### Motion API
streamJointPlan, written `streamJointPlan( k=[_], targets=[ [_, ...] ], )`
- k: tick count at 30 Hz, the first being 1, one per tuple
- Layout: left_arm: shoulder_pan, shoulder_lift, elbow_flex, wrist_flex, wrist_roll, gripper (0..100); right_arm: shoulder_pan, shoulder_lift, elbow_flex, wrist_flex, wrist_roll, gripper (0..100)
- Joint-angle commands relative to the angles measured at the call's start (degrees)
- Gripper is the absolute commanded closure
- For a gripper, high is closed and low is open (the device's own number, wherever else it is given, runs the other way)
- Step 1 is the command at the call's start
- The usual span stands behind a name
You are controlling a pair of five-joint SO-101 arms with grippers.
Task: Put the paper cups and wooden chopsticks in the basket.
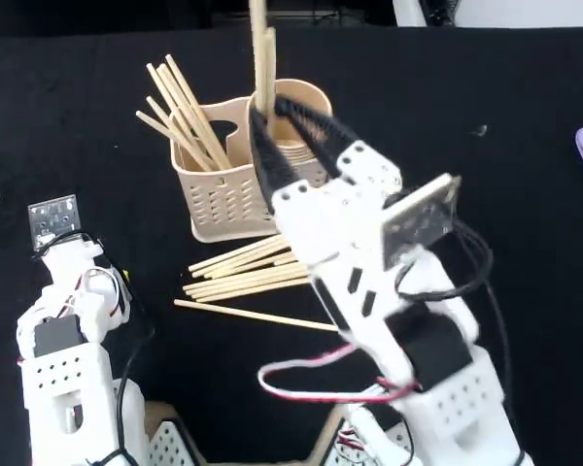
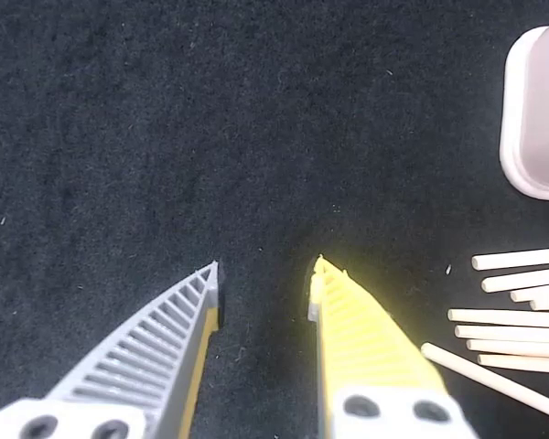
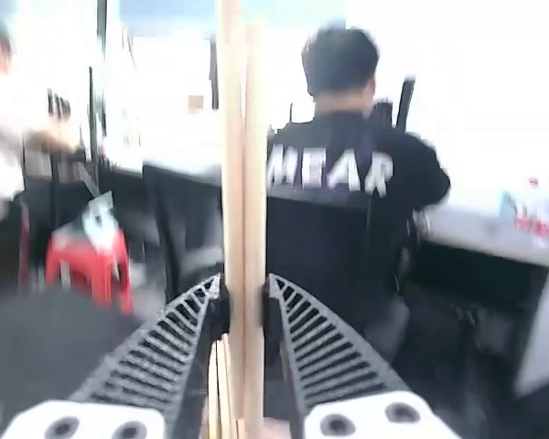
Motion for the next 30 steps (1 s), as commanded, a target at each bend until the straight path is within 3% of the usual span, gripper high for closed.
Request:
streamJointPlan(
  k=[1, 9, 30],
  targets=[
    [-0.2, -0.5, -0.7, -1.0, 0.4, 83, 1.1, 5.4, -0.4, -12.0, -1.6, 98.7],
    [-0.2, -0.5, -0.7, -1.0, 0.3, 83, 1.1, 20.2, -0.6, -23.2, -1.2, 98.7],
    [-0.2, -0.5, -0.7, -1.0, 0.3, 83, -1.4, 32.5, 8.8, -23.9, -1.1, 98.2]
  ],
)
